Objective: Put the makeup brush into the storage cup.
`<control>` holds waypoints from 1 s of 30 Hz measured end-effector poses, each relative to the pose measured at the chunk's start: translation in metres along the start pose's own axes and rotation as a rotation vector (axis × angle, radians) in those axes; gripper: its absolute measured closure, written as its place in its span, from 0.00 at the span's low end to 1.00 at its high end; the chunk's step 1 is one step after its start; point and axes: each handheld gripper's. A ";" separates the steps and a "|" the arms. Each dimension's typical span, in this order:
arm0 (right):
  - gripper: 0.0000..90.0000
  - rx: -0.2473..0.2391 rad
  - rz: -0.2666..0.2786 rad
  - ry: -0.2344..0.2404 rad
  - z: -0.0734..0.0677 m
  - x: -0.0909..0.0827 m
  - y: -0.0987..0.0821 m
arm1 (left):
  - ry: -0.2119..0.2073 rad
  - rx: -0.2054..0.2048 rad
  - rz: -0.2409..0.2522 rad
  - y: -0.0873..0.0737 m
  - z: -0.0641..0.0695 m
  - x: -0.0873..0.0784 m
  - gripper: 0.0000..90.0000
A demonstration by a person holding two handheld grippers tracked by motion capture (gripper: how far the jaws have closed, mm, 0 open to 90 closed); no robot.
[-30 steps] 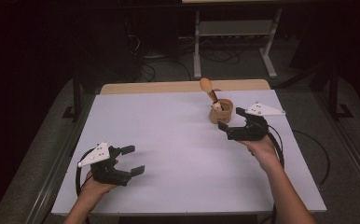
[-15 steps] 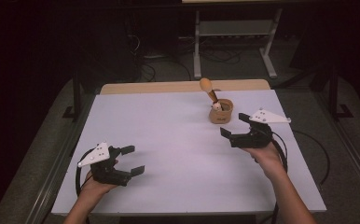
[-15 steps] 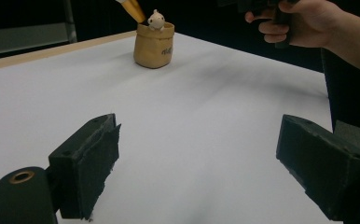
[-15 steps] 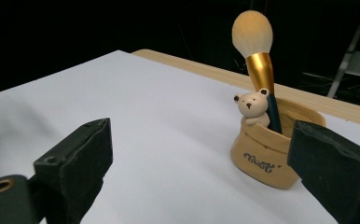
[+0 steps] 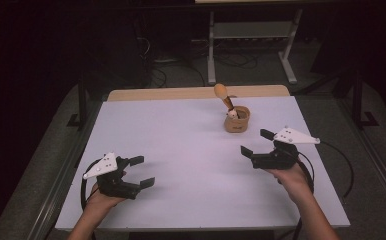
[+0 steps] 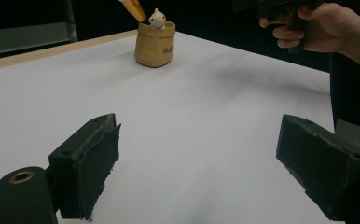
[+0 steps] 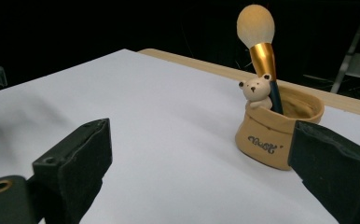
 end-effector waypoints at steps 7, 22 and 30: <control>0.06 0.007 0.015 -0.004 0.000 -0.011 -0.008 | 0.002 0.001 0.000 0.000 -0.001 0.000 0.14; 0.06 0.019 0.009 -0.015 0.001 -0.033 -0.032 | 0.007 -0.002 0.003 0.001 0.000 -0.001 0.14; 0.06 0.029 0.002 -0.036 0.004 -0.046 -0.045 | 0.009 0.000 0.000 0.000 -0.001 -0.001 0.14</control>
Point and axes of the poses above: each handheld gripper's, and its own axes: x roughly forward along the jaws, y roughly out of its top, z roughly to its right, and after that the axes turned 13 degrees about x, right-handed
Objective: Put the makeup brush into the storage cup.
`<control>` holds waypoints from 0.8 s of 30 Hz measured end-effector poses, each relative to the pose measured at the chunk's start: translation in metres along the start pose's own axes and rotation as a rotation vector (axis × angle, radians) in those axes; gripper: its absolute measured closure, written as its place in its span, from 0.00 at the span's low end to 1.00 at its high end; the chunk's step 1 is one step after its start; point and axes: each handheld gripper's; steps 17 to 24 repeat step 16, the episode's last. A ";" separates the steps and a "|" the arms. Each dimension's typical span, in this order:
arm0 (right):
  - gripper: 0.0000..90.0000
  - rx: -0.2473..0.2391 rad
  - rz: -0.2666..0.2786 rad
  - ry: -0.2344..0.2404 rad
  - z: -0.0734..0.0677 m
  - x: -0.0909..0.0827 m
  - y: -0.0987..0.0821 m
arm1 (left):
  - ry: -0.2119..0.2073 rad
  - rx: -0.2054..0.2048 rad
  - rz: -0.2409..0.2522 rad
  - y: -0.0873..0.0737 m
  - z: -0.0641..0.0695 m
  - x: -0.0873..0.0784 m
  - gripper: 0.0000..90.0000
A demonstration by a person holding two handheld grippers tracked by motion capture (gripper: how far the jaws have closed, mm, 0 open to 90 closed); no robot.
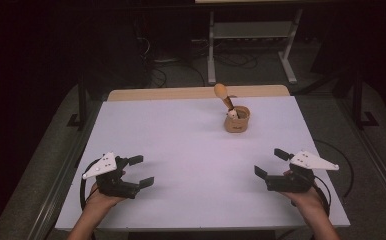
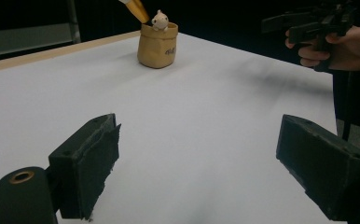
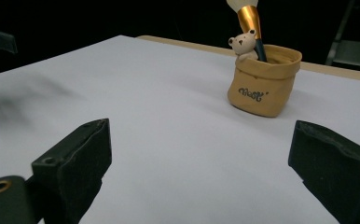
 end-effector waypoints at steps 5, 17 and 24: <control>0.06 -0.003 -0.027 -0.006 0.000 -0.004 -0.009 | 0.001 0.000 -0.001 0.000 0.000 0.000 0.14; 0.05 -0.015 -0.051 -0.009 0.001 -0.001 -0.012 | 0.002 -0.001 -0.037 -0.001 -0.001 0.002 0.13; 0.05 -0.015 -0.051 -0.009 0.001 -0.001 -0.012 | 0.002 -0.001 -0.037 -0.001 -0.001 0.002 0.13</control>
Point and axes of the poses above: each handheld gripper's, and its own axes: x roughly forward along the jaws, y roughly out of its top, z roughly to its right, and after that the axes turned 13 degrees about x, right-handed
